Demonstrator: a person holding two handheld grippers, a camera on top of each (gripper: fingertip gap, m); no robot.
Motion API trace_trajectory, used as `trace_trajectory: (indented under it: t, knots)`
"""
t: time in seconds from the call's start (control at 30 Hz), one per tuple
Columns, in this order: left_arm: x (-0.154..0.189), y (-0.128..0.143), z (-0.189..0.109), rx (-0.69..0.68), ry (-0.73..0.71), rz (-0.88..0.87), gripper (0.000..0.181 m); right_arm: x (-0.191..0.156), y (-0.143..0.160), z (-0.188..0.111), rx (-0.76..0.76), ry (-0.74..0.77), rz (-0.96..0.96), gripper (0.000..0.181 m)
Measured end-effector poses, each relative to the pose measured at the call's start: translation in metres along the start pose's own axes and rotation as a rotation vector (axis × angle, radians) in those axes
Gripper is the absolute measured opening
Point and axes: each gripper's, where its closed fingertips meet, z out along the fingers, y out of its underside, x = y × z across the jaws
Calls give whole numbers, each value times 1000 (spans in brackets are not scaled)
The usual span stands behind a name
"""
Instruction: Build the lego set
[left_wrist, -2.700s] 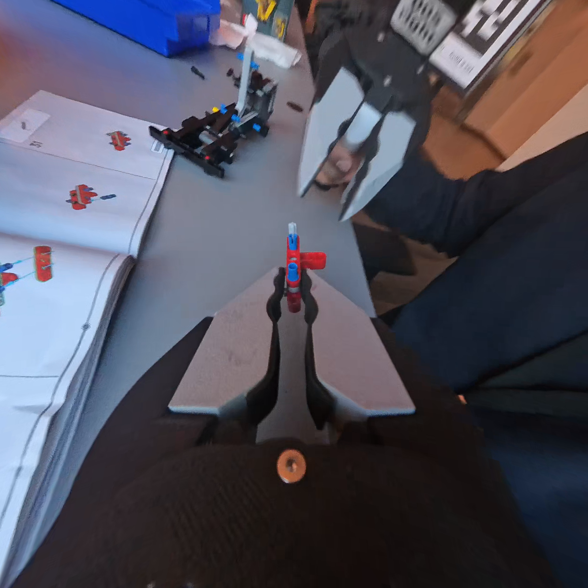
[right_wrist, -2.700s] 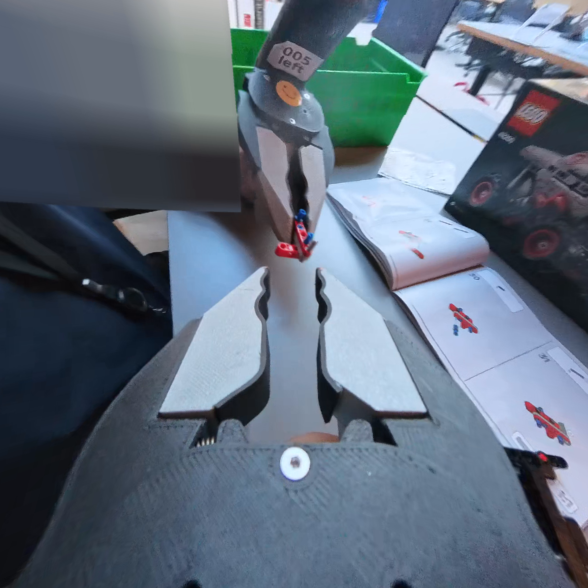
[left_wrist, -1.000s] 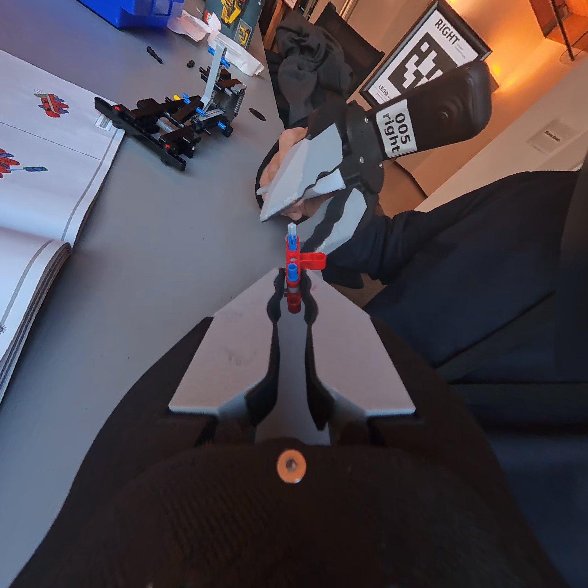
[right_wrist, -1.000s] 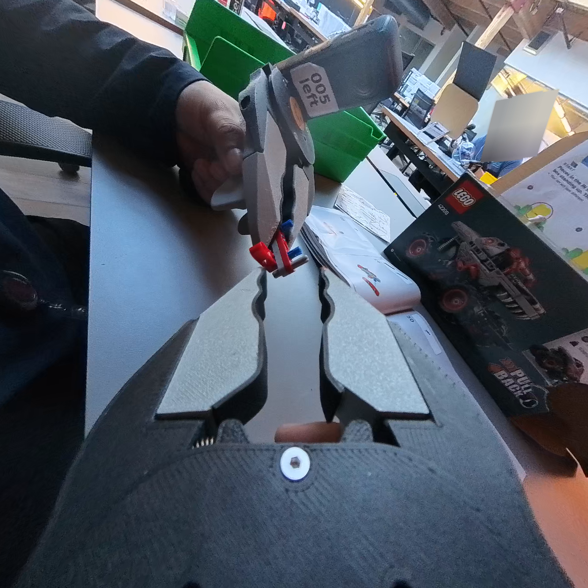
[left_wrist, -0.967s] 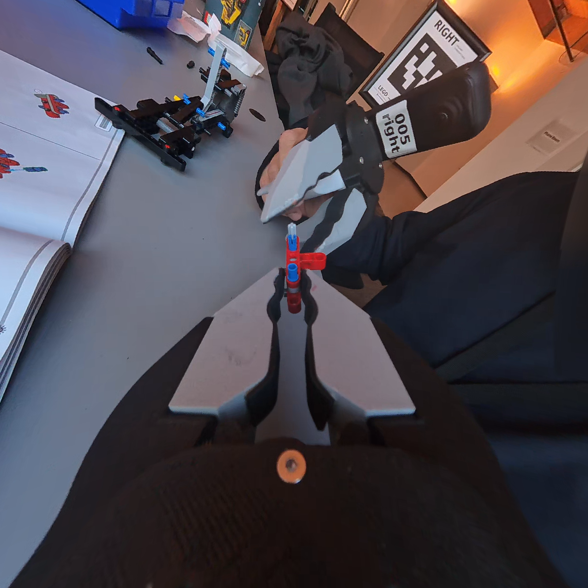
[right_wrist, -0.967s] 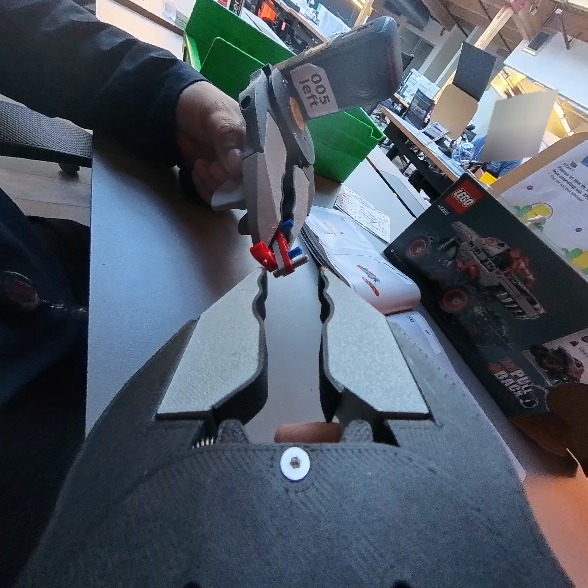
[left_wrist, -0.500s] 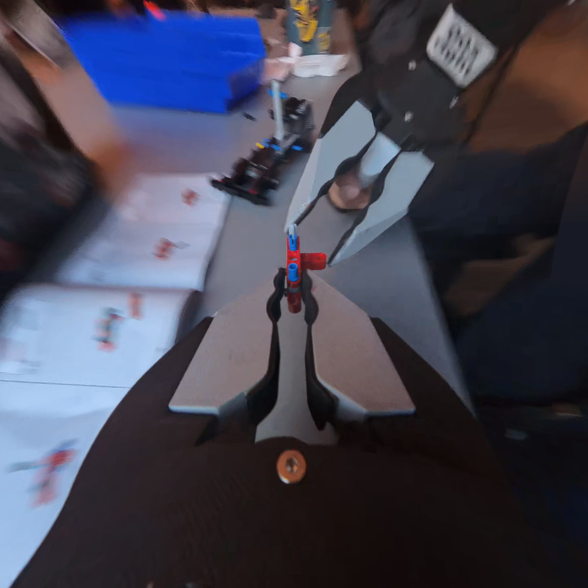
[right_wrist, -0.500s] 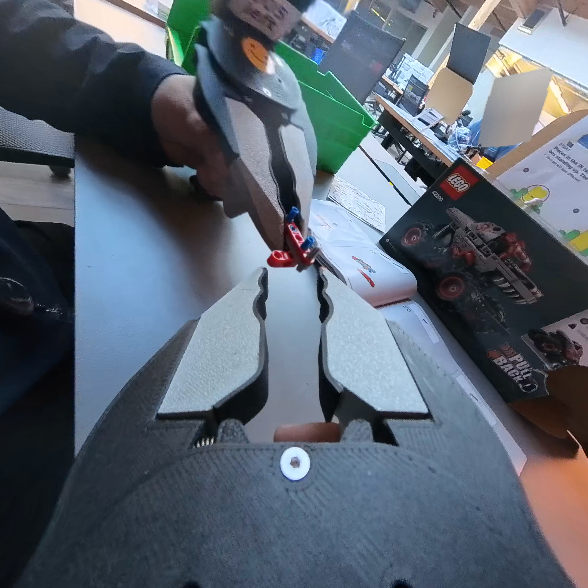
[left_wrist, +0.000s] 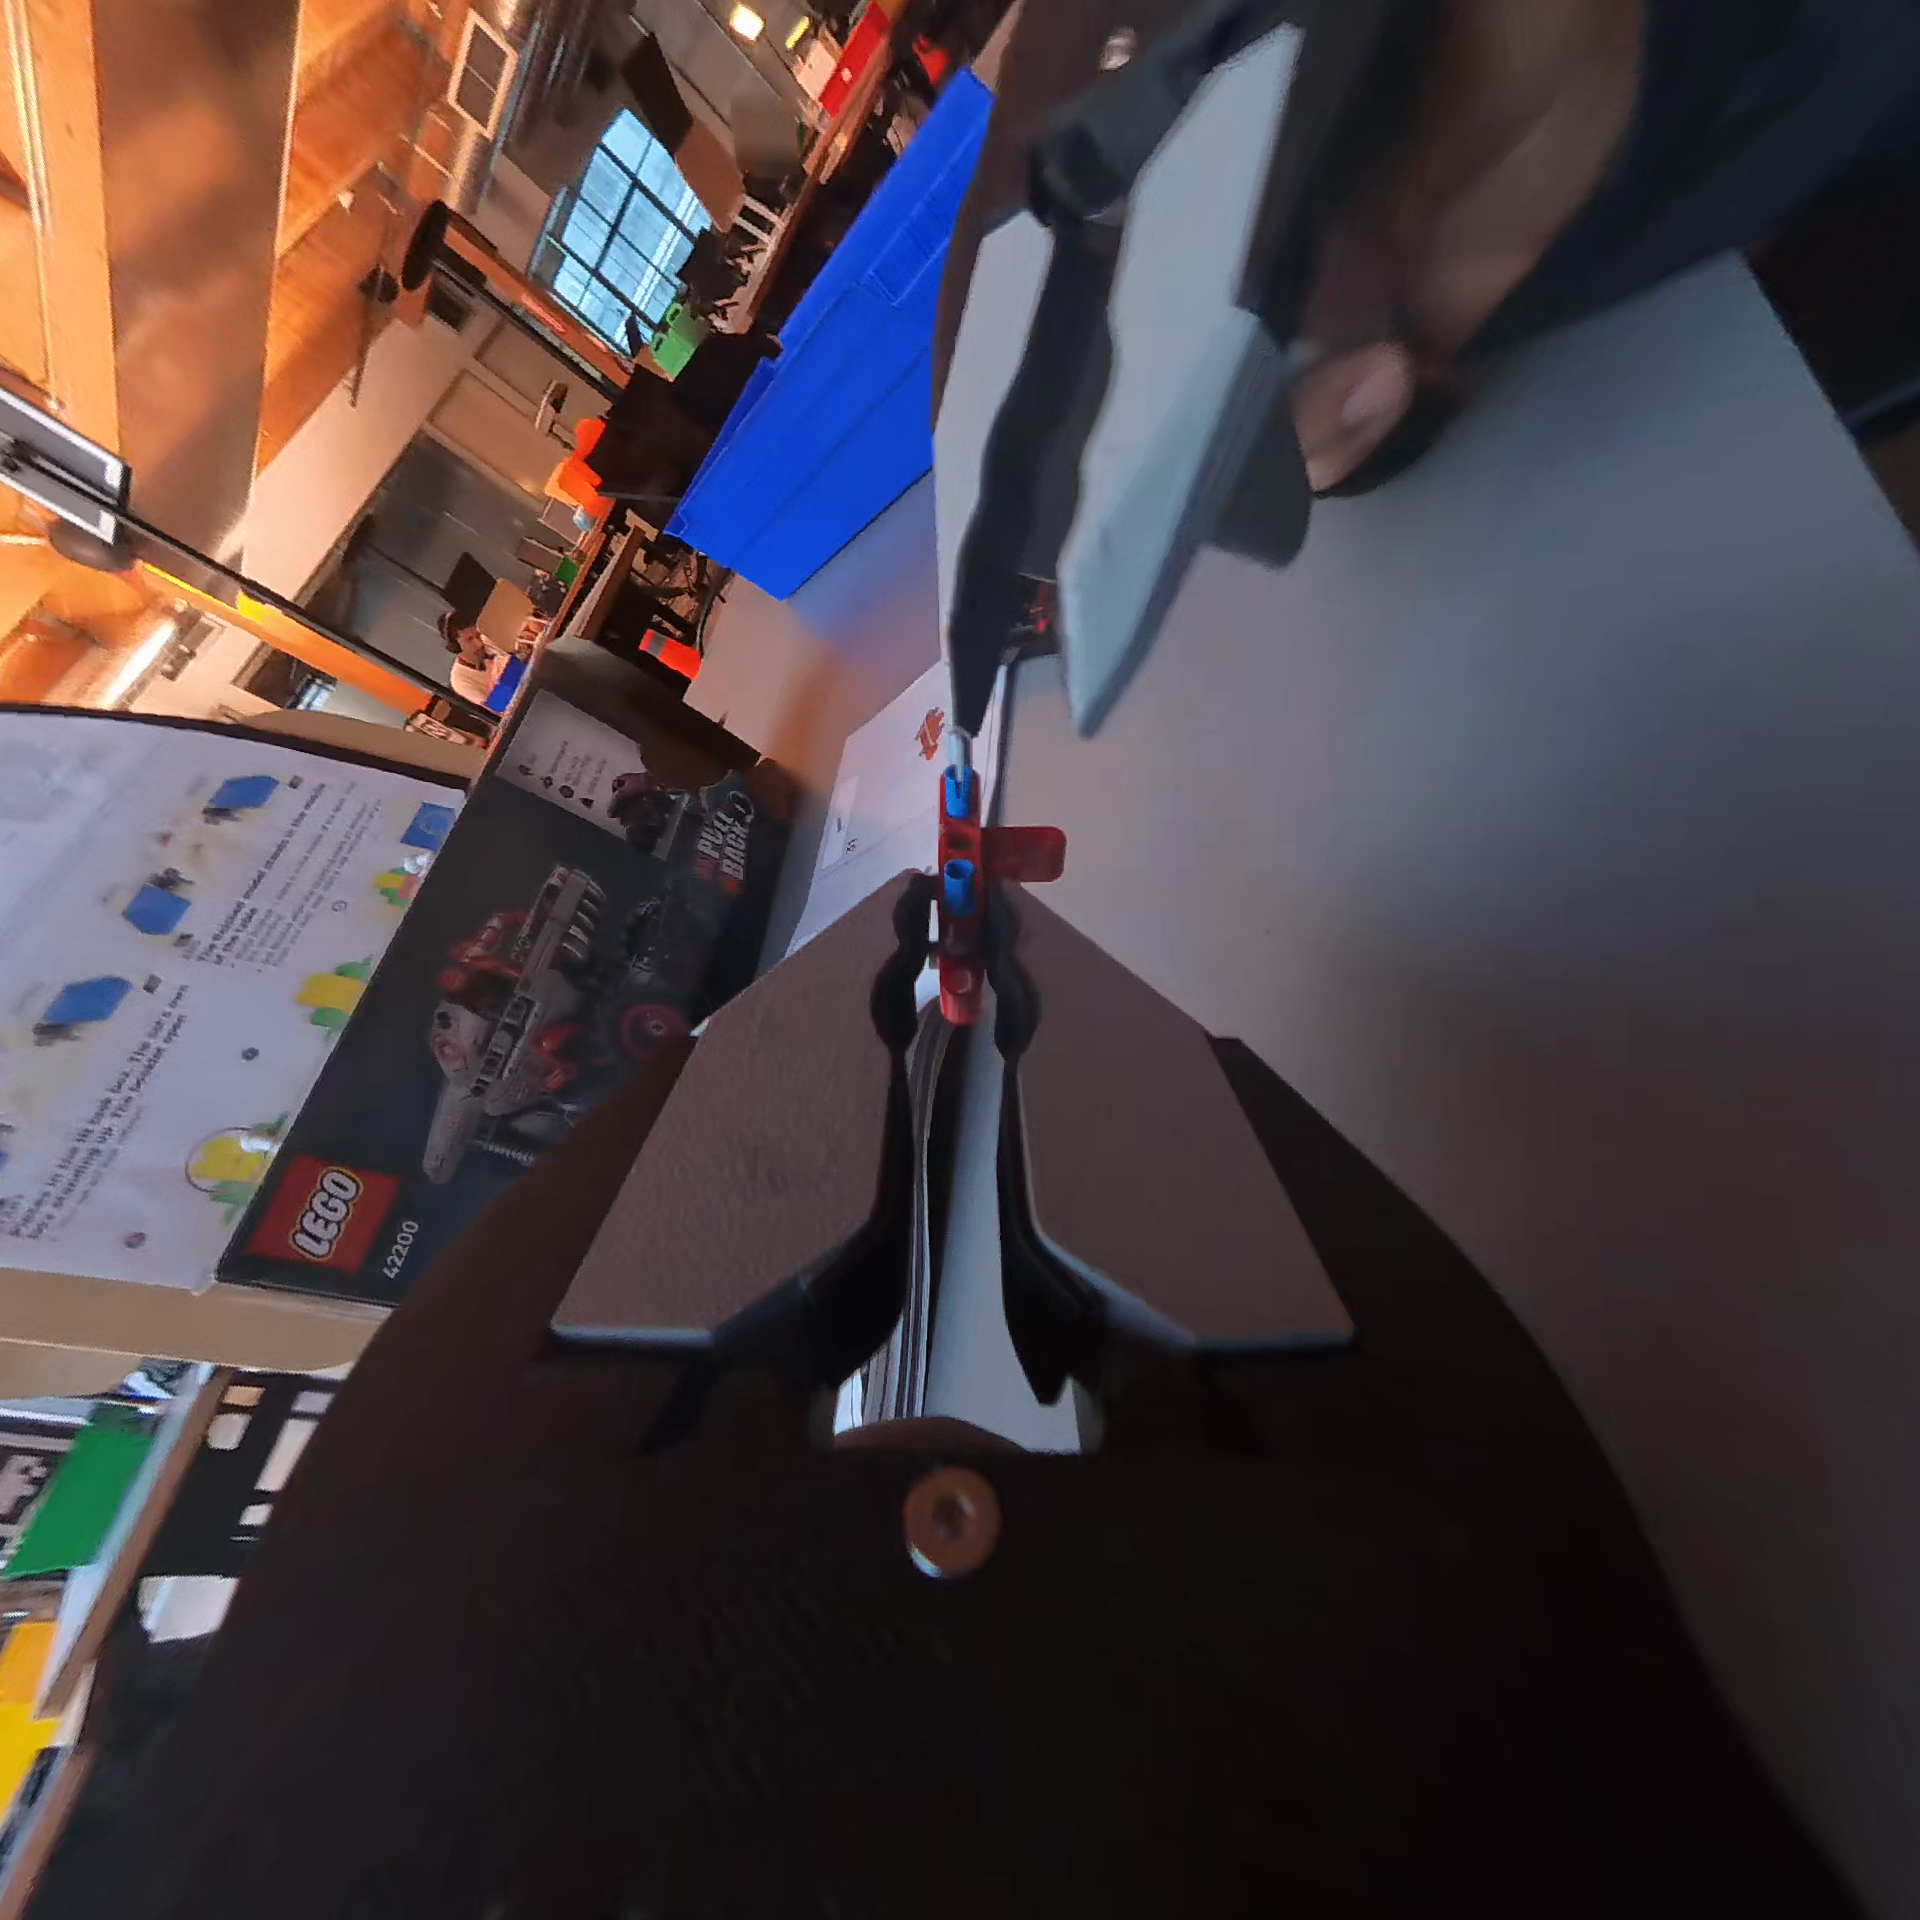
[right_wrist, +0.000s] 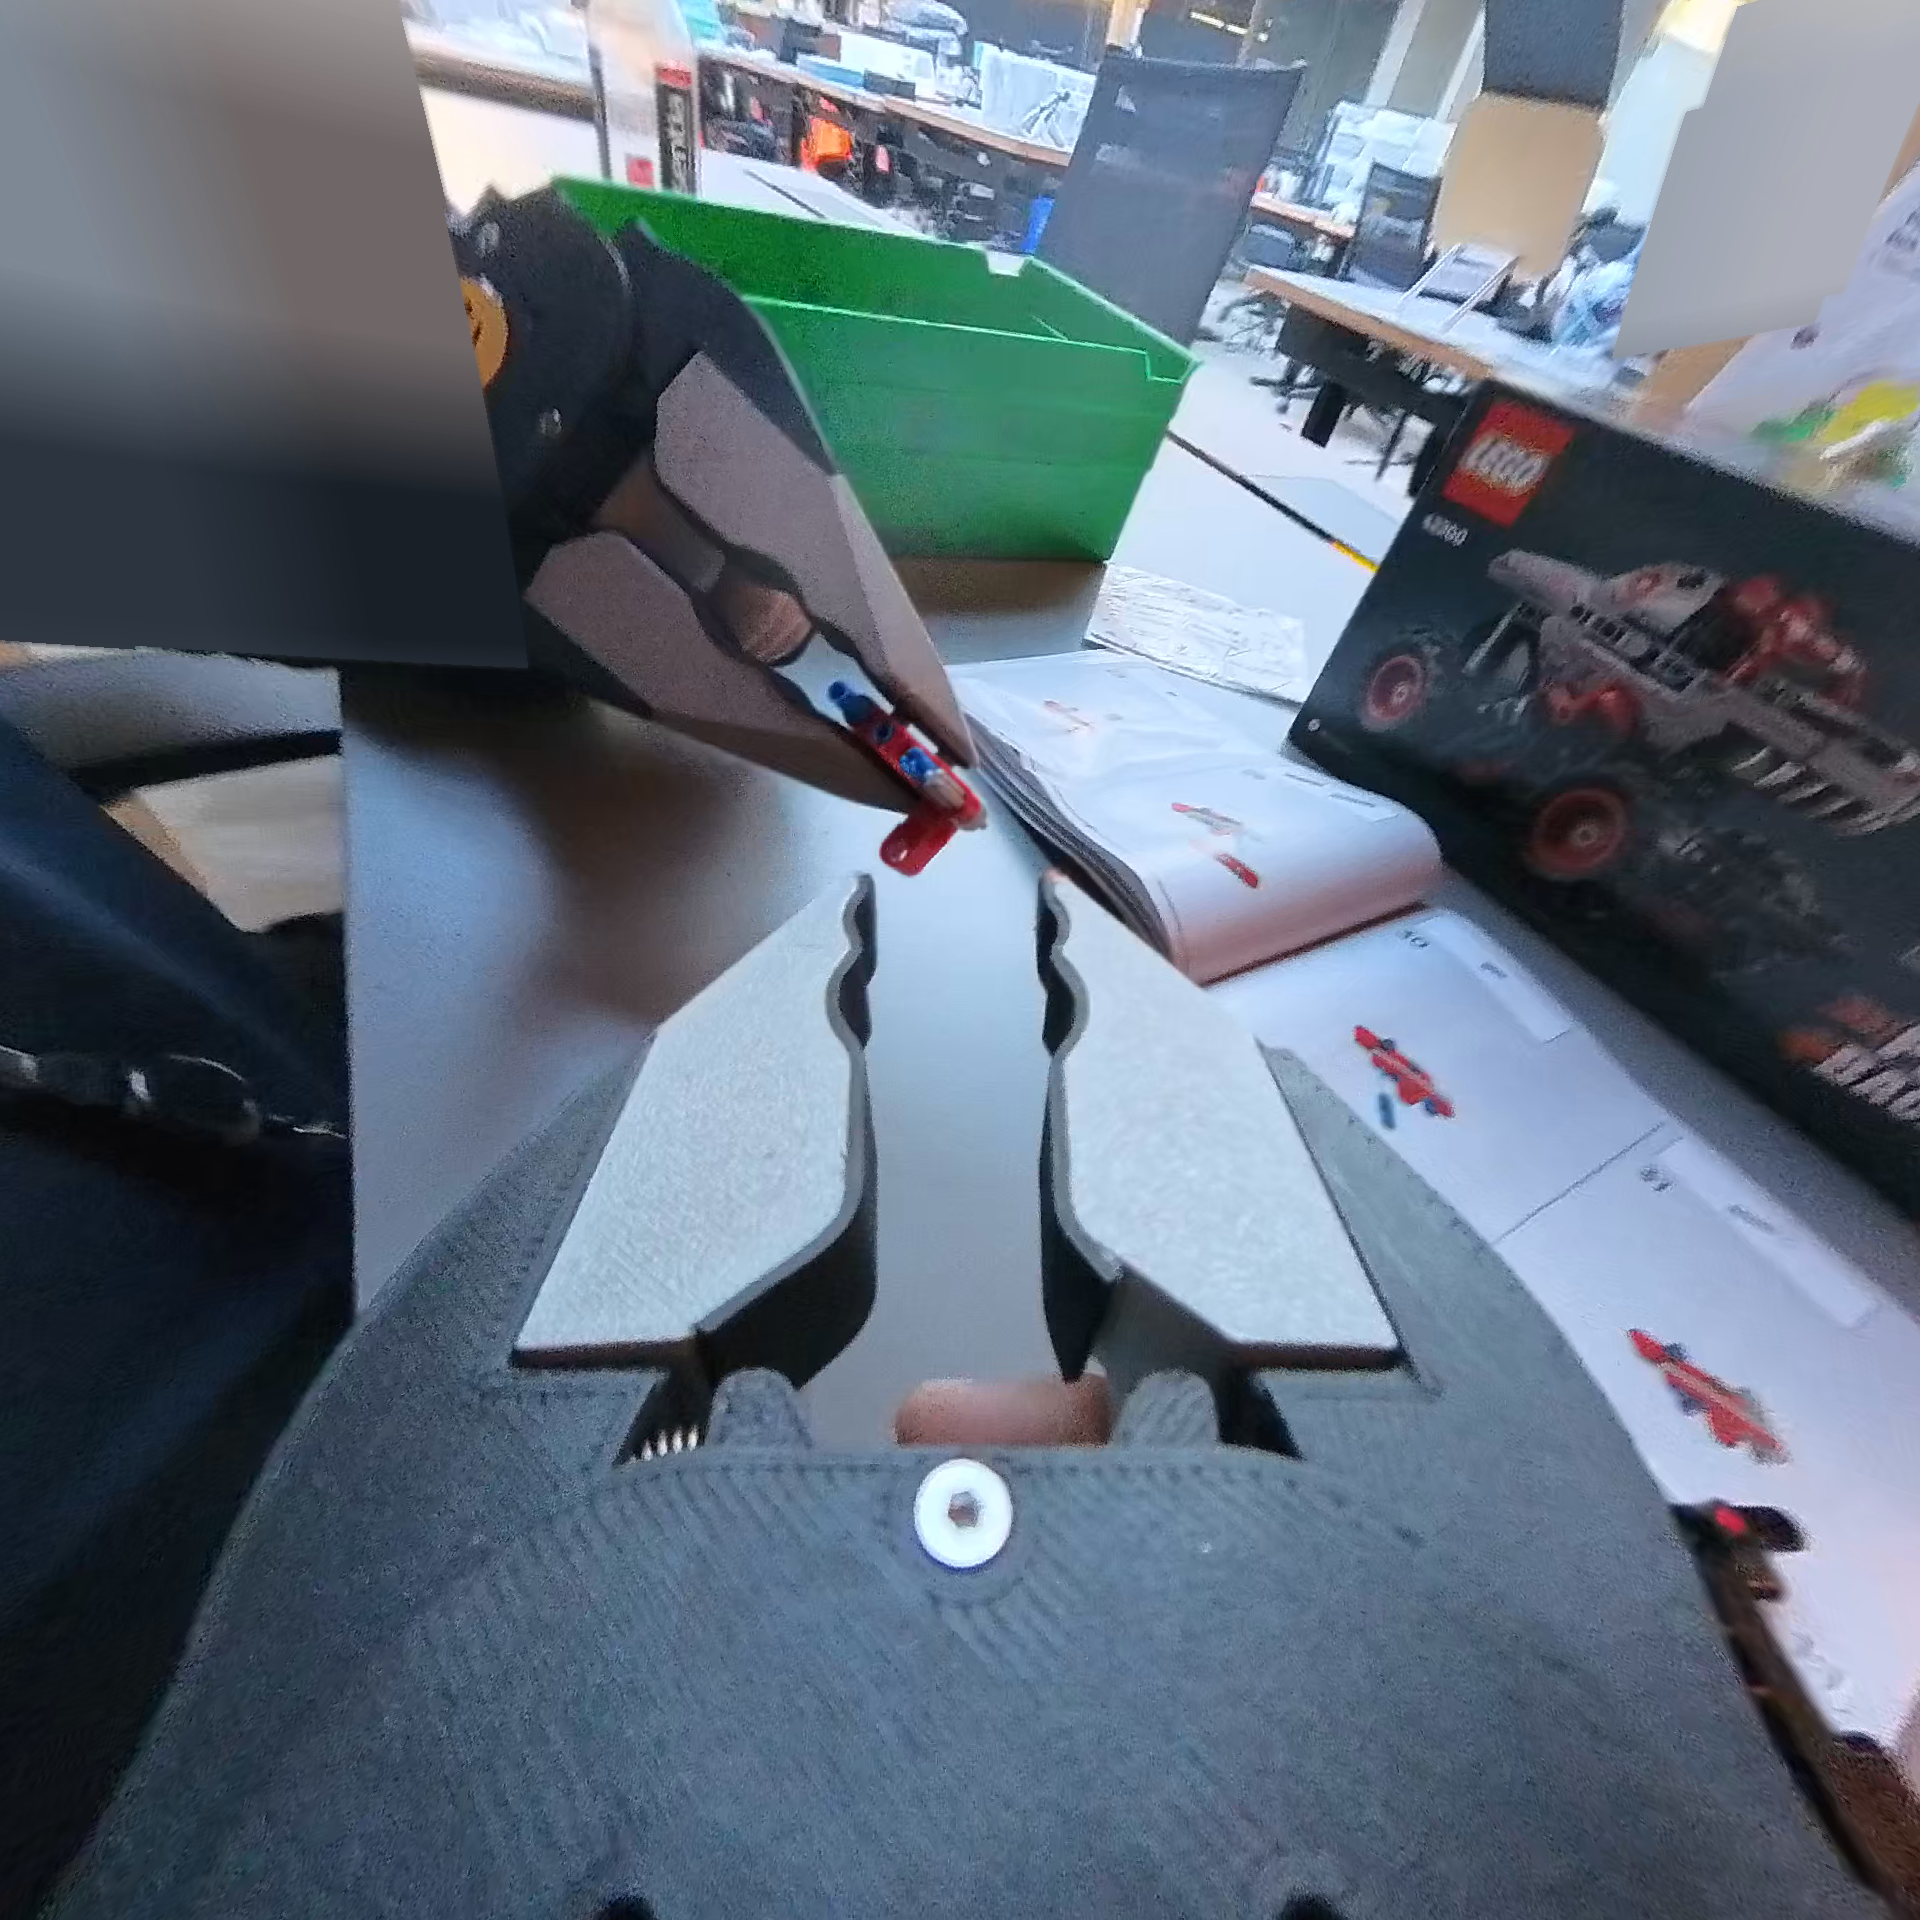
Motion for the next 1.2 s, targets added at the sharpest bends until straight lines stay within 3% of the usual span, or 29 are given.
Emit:
trace_trajectory:
  t: [0.2,0.77,1.2]
  knots:
    - [0,-7,-3,25,-29,57,7,-4,-6,-5,55,-94,125,24]
    - [5,-10,0,8,-98,229,6,-13,-9,-6,73,-176,165,31]
    - [6,-21,-5,44,-186,381,7,-20,-13,-11,97,-253,199,23]
